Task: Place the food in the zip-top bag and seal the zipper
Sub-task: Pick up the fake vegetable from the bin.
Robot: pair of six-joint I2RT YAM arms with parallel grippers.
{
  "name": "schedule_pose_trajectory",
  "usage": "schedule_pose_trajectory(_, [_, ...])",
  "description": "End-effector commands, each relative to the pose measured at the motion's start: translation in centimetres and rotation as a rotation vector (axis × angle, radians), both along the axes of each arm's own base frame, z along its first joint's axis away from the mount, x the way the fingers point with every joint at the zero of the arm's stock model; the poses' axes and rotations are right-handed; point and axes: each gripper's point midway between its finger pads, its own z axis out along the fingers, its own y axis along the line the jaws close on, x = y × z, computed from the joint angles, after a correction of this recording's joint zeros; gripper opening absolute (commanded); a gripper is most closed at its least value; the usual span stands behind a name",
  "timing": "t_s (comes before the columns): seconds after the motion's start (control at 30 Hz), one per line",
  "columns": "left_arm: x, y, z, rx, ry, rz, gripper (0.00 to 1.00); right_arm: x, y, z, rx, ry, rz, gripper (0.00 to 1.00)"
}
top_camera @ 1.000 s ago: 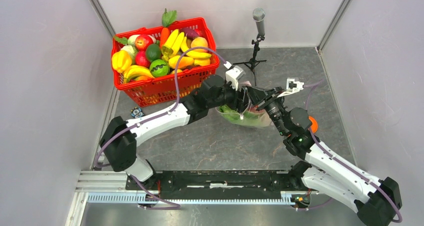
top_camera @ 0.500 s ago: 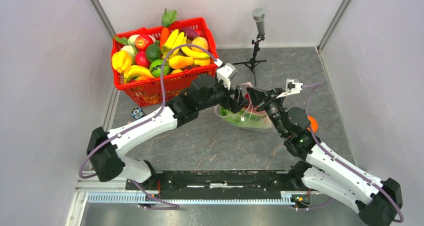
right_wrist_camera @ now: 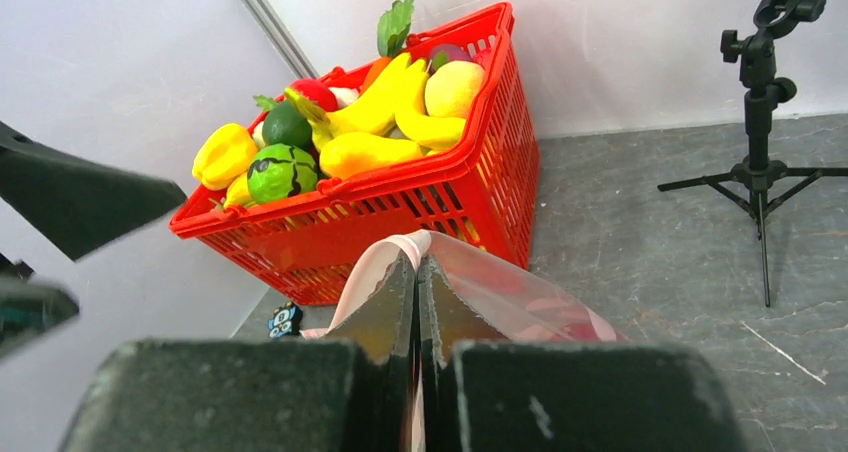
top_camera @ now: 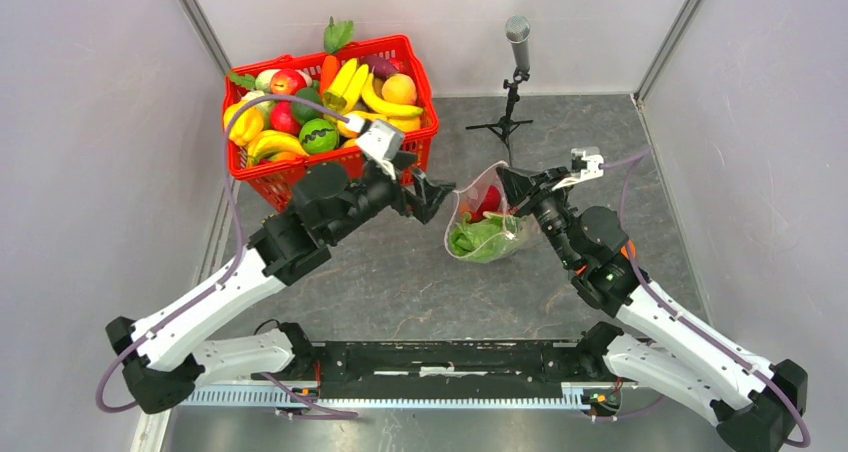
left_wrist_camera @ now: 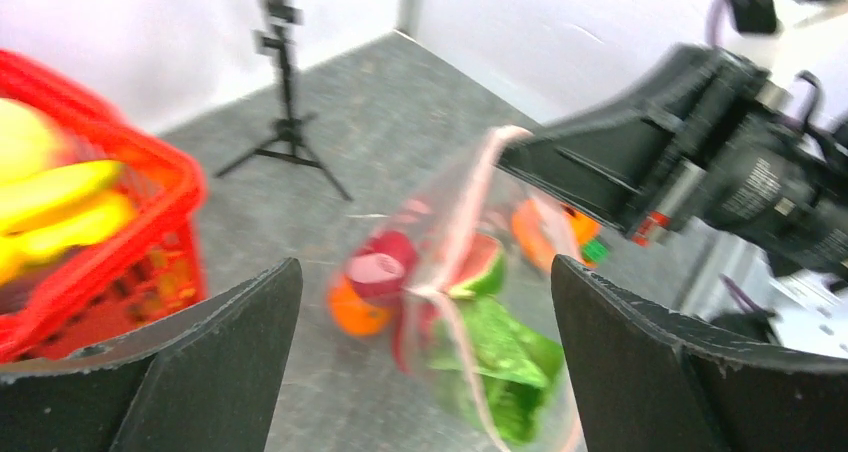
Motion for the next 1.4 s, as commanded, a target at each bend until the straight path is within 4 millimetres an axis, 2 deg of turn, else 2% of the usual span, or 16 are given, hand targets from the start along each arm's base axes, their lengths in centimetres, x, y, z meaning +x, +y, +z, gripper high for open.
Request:
schedule_pose_trajectory(0.0, [3.9,5.6,-0.5,0.125,-0.069,0.308,1.0,-0.4,-0.7,1.6,0.059,-0.053,-0.018,0.02])
schedule_pose_trajectory(0.13, [6.6,8.6,-1.0,0.156,0.012,0.421,1.0,-0.4,-0.1,1.0,0.057,-0.038,0.008,0.02])
schedule_pose_trajectory(0.23, [9.1,12.9,-1.4,0.17,0.075,0.582,1.0,-0.4,0.3,0.8,0.053,-0.032,0.028,0.02])
schedule_pose_trajectory(0.33, [10.7,16.5,-1.6,0.116,0.145,0.657,1.0,-0.5,0.4,0.5,0.055,-0.025,0.033,0.02])
schedule_pose_trajectory(0.53, [12.4,20.1,-1.3,0.116,0.176,0.761,1.0,-0.5,0.4,0.3,0.052,-0.024,0.034,0.02])
schedule_pose_trajectory(0.63, [13.8,22.2,-0.3,0.108,0.181,0.842,1.0,-0.6,0.5,0.3,0.048,-0.025,0.039,0.03])
schedule_pose_trajectory(0.8, [16.1,27.3,-0.1,0.107,0.204,1.026,1.0,-0.7,0.9,0.2,0.025,-0.02,0.061,0.03])
schedule_pose_trajectory(0.93, [17.4,30.4,-0.5,0.09,0.229,1.075,1.0,-0.7,1.0,0.2,0.015,-0.029,0.066,0.03])
schedule_pose_trajectory(1.03, [18.3,31.9,-1.3,0.102,0.25,1.078,1.0,-0.8,1.1,0.2,0.01,-0.033,0.072,0.03])
schedule_pose_trajectory(1.07, [18.3,32.4,-1.4,0.104,0.256,1.086,1.0,-0.8,1.2,0.3,0.008,-0.036,0.078,0.03])
schedule_pose_trajectory(1.13, [18.7,34.4,-1.4,0.094,0.247,1.129,1.0,-0.8,1.3,0.3,0.001,-0.039,0.086,0.03])
schedule_pose_trajectory(1.37, [18.8,38.4,-1.9,0.154,0.254,1.19,1.0,-0.7,1.4,0.3,-0.005,-0.044,0.085,0.04])
